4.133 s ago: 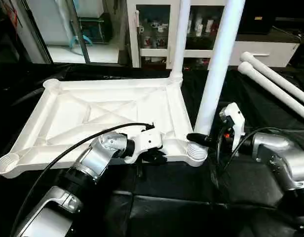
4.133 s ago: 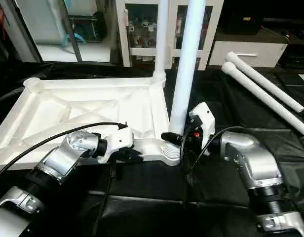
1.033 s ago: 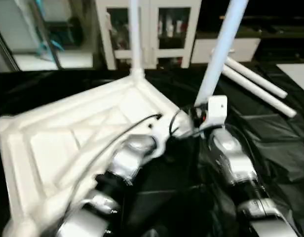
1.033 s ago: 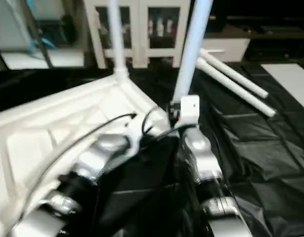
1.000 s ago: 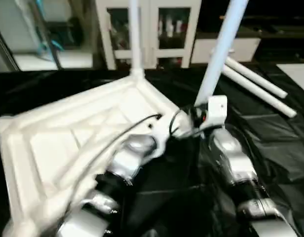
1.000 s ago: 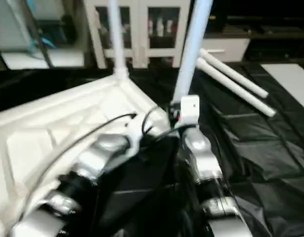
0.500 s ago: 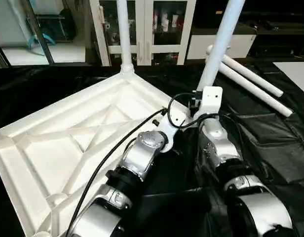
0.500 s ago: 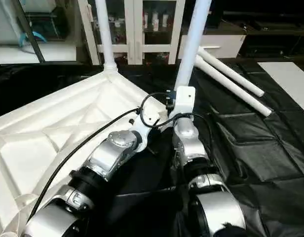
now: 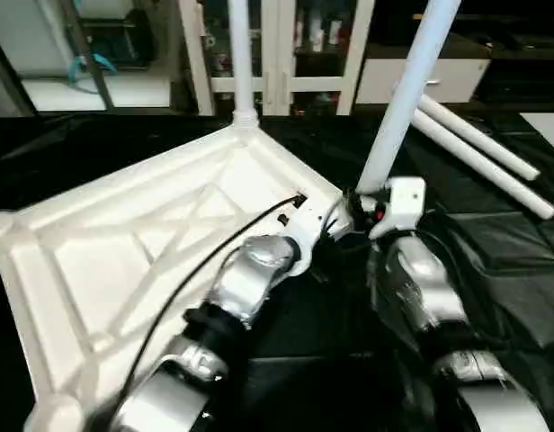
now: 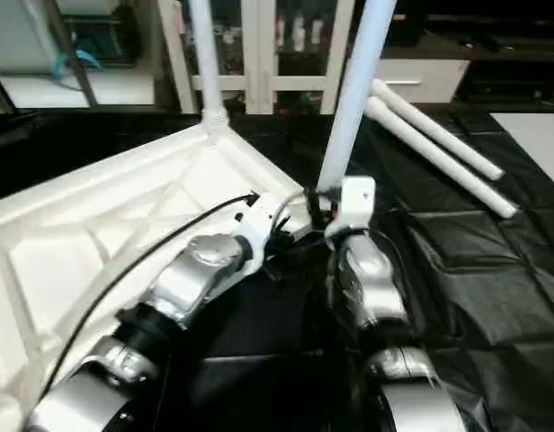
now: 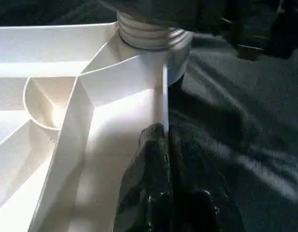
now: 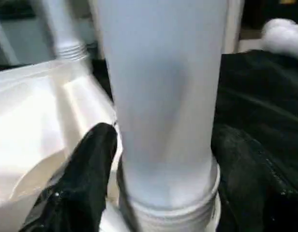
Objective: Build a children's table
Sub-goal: Insert table leg to table base
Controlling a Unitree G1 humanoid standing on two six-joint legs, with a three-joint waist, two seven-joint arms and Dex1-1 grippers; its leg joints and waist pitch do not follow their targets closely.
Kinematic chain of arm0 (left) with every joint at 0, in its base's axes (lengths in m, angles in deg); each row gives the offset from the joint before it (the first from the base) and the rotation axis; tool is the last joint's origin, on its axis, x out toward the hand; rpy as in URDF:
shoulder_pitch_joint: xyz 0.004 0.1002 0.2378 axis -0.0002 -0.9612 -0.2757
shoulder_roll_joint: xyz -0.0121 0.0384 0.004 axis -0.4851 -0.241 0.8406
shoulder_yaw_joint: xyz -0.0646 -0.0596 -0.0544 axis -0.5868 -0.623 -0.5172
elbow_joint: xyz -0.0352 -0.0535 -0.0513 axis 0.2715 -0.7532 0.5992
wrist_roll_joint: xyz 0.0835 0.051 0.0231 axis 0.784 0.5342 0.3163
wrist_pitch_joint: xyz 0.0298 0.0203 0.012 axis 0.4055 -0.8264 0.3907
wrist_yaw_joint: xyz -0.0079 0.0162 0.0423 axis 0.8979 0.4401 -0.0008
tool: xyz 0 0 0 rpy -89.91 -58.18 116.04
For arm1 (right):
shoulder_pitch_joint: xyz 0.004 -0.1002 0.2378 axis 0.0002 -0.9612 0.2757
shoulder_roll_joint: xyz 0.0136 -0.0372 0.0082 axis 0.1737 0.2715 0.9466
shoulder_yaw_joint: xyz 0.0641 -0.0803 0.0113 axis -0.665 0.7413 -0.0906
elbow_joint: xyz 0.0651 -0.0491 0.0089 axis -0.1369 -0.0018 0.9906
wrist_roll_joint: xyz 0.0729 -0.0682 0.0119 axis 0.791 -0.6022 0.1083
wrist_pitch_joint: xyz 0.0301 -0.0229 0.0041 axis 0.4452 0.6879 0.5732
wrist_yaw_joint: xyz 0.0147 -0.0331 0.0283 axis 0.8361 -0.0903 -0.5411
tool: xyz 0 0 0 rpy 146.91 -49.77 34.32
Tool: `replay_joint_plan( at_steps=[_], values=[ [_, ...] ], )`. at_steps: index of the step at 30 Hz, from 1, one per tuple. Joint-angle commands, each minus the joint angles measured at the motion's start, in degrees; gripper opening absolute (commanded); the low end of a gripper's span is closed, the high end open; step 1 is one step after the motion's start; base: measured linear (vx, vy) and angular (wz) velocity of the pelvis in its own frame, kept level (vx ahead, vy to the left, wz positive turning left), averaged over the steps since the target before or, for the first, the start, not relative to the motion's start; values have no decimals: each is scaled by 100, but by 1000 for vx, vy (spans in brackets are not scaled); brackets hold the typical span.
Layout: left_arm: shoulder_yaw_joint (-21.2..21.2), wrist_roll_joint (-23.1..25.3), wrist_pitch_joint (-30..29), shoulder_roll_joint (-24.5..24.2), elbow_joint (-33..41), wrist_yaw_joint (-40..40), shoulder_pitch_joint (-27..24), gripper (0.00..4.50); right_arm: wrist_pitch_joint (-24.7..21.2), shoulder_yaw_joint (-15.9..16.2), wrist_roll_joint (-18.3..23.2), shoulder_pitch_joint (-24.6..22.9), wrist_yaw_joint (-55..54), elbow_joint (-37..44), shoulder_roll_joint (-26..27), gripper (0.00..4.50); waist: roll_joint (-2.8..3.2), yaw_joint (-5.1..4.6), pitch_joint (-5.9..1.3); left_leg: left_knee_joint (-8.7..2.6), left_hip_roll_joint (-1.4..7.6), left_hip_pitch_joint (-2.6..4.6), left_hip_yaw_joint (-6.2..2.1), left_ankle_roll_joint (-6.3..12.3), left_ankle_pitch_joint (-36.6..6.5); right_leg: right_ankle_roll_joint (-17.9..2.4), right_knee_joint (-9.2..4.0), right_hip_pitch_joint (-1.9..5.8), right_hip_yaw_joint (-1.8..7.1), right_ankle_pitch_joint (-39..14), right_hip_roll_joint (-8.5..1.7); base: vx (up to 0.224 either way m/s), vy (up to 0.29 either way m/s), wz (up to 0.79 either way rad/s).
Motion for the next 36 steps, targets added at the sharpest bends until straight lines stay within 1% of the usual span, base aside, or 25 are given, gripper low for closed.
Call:
replay_joint_plan(
  at_steps=[1,2,3,4,5,6,7,8,9,10,12,15,16,19,20,21,22,24,25,27,28,29,32,34,36],
  values=[
    [68,-72,274,-85,153,256,-64,0,-181,131,115,-119,297,440,-47,357,-79,50,-345,-411,513,113,-204,781,-953,-1435,-288,255,242,-875,-409,0,0,0],
    [124,-89,335,-169,205,432,-99,0,-281,171,191,-288,451,746,-118,357,-50,54,-329,-427,500,110,-200,735,-1019,-1420,-318,251,233,-978,-387,0,0,0],
    [191,-127,361,-324,307,705,-168,0,-490,237,339,-603,720,1290,-296,369,-62,76,-321,-441,513,115,-211,683,-1065,-1357,-308,266,242,-1049,-379,0,0,0],
    [216,-143,373,-386,341,812,-193,0,-587,256,412,-711,817,1476,-366,382,-58,111,-324,-440,531,132,-208,650,-1055,-1336,-300,251,249,-1044,-390,0,0,0],
    [301,-178,416,-600,446,1150,-269,0,-887,301,606,-1025,1106,2010,-604,394,-7,127,-325,-453,536,135,-212,651,-1040,-1313,-305,260,251,-989,-377,0,0,0],
    [338,-187,433,-691,485,1281,-299,0,-1003,313,669,-1139,1212,2198,-705,404,55,142,-314,-457,524,134,-233,630,-1034,-1289,-293,264,250,-961,-364,0,0,0],
    [391,-221,479,-854,549,1531,-354,0,-1200,335,770,-1325,1417,2498,-908,413,20,133,-322,-462,538,147,-214,634,-1051,-1287,-301,265,252,-912,-360,0,0,0],
    [450,-269,565,-1052,625,1841,-417,0,-1423,332,851,-1492,1654,2782,-1144,413,19,133,-320,-459,527,144,-211,616,-1078,-1311,-291,265,252,-868,-352,0,0,0],
    [450,-269,565,-1052,625,1841,-417,0,-1423,332,851,-1492,1654,2782,-1144,413,42,144,-318,-464,521,138,-215,600,-1118,-1323,-293,274,252,-903,-363,0,0,0],
    [450,-269,565,-1052,625,1841,-417,0,-1423,332,851,-1492,1654,2782,-1144,437,48,132,-322,-453,520,129,-217,550,-1071,-1361,-276,267,252,-893,-378,0,0,0],
    [571,-386,801,-1430,774,2514,-522,0,-1816,323,1030,-1720,2135,3249,-1581,443,62,127,-322,-455,519,142,-212,495,-1098,-1365,-287,266,248,-932,-361,0,0,0],
    [655,-627,847,-1786,1028,3287,-632,0,-2259,325,1272,-1939,2630,3764,-2024,443,65,159,-333,-441,529,152,-222,581,-893,-1398,-226,300,259,-626,-372,0,0,0],
    [655,-627,847,-1786,1028,3287,-632,0,-2259,325,1272,-1939,2630,3764,-2024,443,76,153,-332,-427,523,154,-207,631,-838,-1453,-212,279,253,-517,-368,0,0,0],
    [728,-785,854,-2081,1185,3851,-664,0,-2649,395,1425,-2117,2999,4177,-2429,443,54,173,-324,-415,515,155,-190,611,-881,-1474,-234,274,258,-683,-387,0,0,0],
    [730,-786,853,-2087,1186,3861,-663,0,-2656,400,1426,-2121,3010,4183,-2438,443,67,209,-326,-417,525,171,-196,580,-893,-1440,-233,283,263,-795,-392,0,0,0],
    [790,-830,831,-2289,1222,4199,-649,0,-2879,571,1444,-2240,3388,4399,-2760,443,66,237,-314,-425,525,179,-201,541,-939,-1404,-242,281,260,-926,-386,0,0,0],
    [806,-836,836,-2345,1232,4299,-646,0,-2899,661,1400,-2267,3520,4436,-2848,443,62,267,-311,-429,534,194,-194,496,-980,-1362,-239,270,266,-1006,-379,0,0,0],
    [812,-853,857,-2387,1245,4361,-644,0,-2961,743,1376,-2283,3669,4486,-2914,443,78,265,-311,-431,530,204,-194,424,-1030,-1365,-243,253,265,-1035,-384,0,0,0],
    [817,-863,862,-2401,1249,4376,-640,0,-2989,773,1390,-2282,3744,4489,-2935,443,52,267,-310,-428,525,198,-197,382,-1067,-1375,-240,259,267,-1060,-387,0,0,0],
    [831,-891,863,-2429,1260,4397,-635,0,-3044,796,1425,-2284,3823,4513,-2977,443,58,269,-317,-423,524,191,-201,345,-1055,-1383,-229,267,270,-1026,-392,0,0,0],
    [832,-898,869,-2443,1259,4421,-632,0,-3096,784,1425,-2280,3873,4525,-2976,443,38,268,-318,-416,518,178,-201,337,-1061,-1383,-220,275,271,-1030,-399,0,0,0],
    [832,-896,873,-2447,1256,4432,-630,0,-3114,781,1427,-2274,3917,4517,-2978,427,41,268,-318,-413,516,179,-200,335,-1063,-1381,-218,273,271,-1040,-399,0,0,0],
    [834,-898,869,-2470,1259,4469,-620,0,-3119,794,1460,-2248,3999,4490,-3036,427,38,270,-321,-400,513,179,-200,336,-1052,-1368,-219,271,272,-1084,-402,0,0,0],
    [837,-895,868,-2482,1261,4499,-615,0,-3095,810,1449,-2236,4070,4469,-3082,392,33,276,-320,-389,511,179,-200,331,-1060,-1358,-222,271,276,-1139,-403,0,0,0],
    [837,-895,867,-2483,1260,4505,-614,0,-3091,813,1448,-2232,4098,4461,-3089,387,29,273,-318,-388,506,171,-201,329,-1082,-1346,-221,277,275,-1191,-404,0,0,0]
  ],
)
